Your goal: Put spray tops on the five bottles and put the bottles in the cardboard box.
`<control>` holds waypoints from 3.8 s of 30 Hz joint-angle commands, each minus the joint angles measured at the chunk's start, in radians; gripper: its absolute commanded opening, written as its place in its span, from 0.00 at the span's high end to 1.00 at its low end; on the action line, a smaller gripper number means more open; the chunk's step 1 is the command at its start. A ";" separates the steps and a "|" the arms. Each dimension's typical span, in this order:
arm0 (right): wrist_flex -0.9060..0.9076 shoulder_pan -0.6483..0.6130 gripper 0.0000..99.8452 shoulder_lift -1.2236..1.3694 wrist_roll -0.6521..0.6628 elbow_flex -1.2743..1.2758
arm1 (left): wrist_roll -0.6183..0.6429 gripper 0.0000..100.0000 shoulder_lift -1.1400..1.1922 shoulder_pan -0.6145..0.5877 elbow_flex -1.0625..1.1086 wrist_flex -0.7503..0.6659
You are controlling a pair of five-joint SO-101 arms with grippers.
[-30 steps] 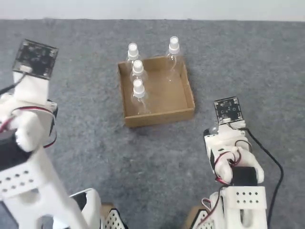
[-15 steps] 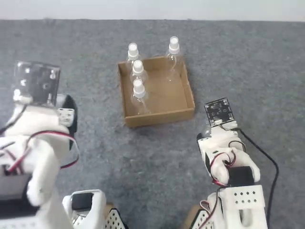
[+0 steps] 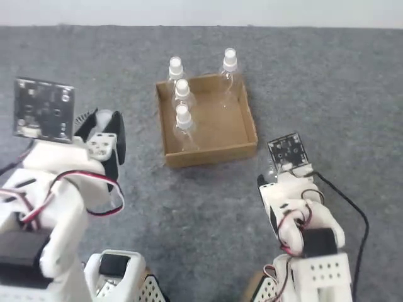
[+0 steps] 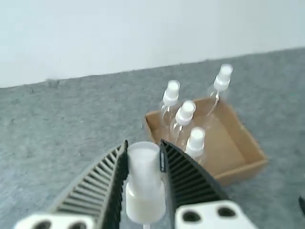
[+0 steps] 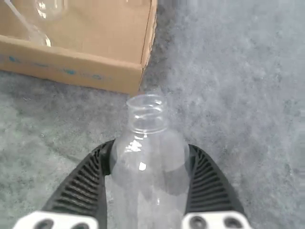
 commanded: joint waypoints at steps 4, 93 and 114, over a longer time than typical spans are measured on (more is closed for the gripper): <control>0.035 -0.090 0.96 -0.259 0.005 0.063 | 0.040 0.99 -0.026 0.060 -0.008 -0.057; -0.558 -0.780 0.96 -0.343 0.012 0.382 | 0.034 0.99 -0.833 0.423 0.584 -0.468; -0.558 -0.779 0.96 -0.341 0.014 0.382 | -0.021 0.99 -0.829 0.600 0.631 -0.448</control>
